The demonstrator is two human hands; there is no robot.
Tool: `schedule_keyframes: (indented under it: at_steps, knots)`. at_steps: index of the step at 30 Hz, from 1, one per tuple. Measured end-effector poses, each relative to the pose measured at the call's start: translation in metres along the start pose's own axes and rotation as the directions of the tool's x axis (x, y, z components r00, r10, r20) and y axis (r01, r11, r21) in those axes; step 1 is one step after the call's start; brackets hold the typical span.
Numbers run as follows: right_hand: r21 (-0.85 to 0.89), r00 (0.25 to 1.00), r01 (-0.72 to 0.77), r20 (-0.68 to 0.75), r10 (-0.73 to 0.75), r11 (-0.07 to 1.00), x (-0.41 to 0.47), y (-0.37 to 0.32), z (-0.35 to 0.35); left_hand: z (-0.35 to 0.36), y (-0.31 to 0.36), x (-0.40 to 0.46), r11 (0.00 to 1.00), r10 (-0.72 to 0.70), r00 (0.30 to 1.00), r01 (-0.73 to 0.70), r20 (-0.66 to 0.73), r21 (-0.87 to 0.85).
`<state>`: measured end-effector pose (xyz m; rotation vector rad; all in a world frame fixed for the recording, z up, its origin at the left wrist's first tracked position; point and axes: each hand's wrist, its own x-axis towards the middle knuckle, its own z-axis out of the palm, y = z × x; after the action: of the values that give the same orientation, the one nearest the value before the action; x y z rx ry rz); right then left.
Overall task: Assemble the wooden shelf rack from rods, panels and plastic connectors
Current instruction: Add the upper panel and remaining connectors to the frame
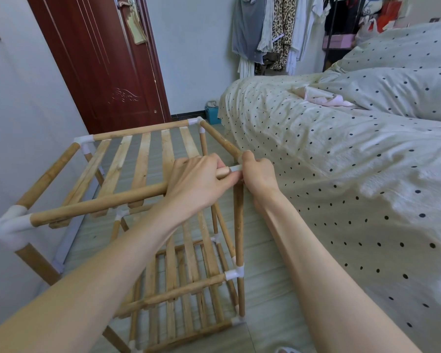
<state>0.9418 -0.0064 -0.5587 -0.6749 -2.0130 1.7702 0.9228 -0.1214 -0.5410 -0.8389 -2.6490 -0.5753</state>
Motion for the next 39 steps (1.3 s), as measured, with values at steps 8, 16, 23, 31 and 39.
schedule_keyframes:
  at_steps: [8,16,23,31,39]
  knots:
    - [0.046,0.994,-0.055,0.093,0.051,0.997,0.001,0.001,-0.004,0.013,0.01,-0.007,0.987,-0.027,0.995,0.042,-0.1,0.154]
    - [0.036,0.972,-0.038,0.232,0.029,0.999,0.005,0.005,-0.004,0.012,0.005,-0.011,0.979,-0.005,0.994,0.027,-0.106,0.201]
    - [0.076,0.987,-0.044,0.156,0.032,0.996,0.004,0.005,0.002,0.012,0.007,-0.011,0.984,-0.034,0.992,0.054,-0.118,0.172]
    - [0.105,0.995,-0.042,0.096,0.031,0.994,0.0,0.005,0.003,0.013,0.007,-0.011,0.985,-0.031,0.99,0.054,-0.14,0.161]
    - [0.095,0.996,-0.078,0.052,0.074,0.992,-0.001,0.003,0.006,0.014,0.008,-0.011,0.986,-0.019,0.987,0.045,-0.16,0.163]
